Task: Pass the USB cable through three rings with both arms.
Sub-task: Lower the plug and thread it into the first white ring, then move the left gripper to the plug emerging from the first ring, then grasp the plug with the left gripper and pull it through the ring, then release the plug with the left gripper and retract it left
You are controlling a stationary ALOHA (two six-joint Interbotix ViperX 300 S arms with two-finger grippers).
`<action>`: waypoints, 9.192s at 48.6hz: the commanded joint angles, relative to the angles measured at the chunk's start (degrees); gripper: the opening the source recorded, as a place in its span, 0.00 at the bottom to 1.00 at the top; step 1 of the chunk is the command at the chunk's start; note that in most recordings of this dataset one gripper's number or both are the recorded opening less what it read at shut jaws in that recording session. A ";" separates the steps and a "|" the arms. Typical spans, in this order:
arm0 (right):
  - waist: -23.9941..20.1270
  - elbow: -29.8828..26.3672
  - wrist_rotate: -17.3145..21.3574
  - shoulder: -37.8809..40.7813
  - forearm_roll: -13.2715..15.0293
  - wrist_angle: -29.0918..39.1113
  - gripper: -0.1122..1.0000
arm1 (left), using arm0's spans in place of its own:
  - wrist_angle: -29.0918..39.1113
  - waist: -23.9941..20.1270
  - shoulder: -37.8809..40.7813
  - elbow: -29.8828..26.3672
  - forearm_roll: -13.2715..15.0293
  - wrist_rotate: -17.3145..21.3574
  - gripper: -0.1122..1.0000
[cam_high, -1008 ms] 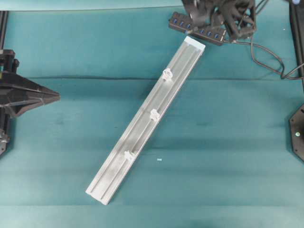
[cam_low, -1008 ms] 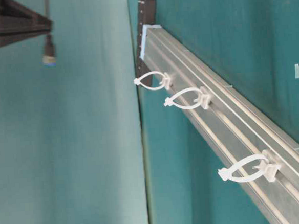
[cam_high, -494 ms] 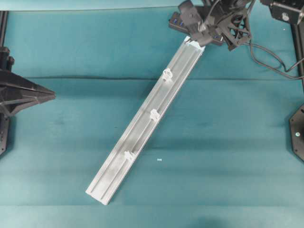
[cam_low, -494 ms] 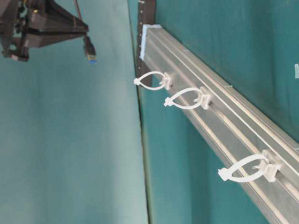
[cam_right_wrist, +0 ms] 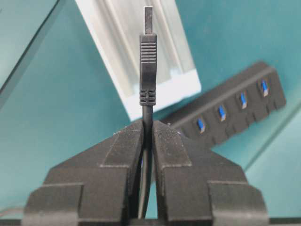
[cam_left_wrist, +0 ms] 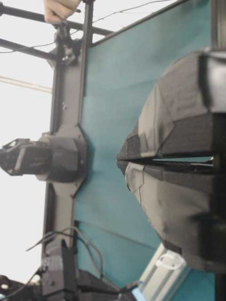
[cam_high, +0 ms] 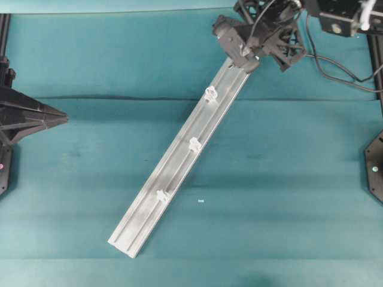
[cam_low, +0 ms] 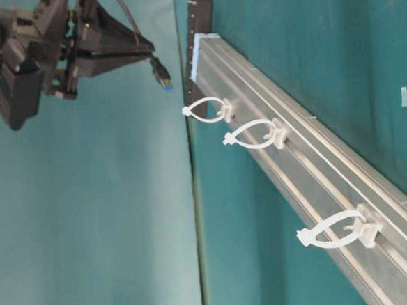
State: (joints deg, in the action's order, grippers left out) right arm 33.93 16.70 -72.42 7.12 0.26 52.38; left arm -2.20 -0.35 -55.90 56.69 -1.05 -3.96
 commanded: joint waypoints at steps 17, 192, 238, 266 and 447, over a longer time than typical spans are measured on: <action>-2.64 -0.70 -0.79 2.81 -1.14 -1.49 0.17 | -0.35 -0.18 0.35 -1.41 -0.09 0.00 0.09; -8.96 1.32 -0.62 4.75 -12.92 -11.60 0.17 | -13.10 -14.06 64.51 -22.68 -0.26 -12.57 0.96; -9.05 1.32 -0.35 4.75 -12.92 -11.69 0.17 | -24.79 -14.06 69.43 -20.57 -0.26 -13.01 0.93; -9.05 1.32 -0.35 4.75 -12.92 -11.78 0.17 | -25.84 -14.15 71.81 -21.53 -0.26 -13.01 0.89; -15.64 8.44 15.12 1.76 -12.48 -33.13 0.17 | -25.05 -12.22 64.34 -15.12 -0.26 -10.90 0.18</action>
State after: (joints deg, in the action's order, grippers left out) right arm 18.81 26.10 -57.92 8.96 -12.13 19.51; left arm -26.28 -13.10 9.49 42.28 -1.14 -14.94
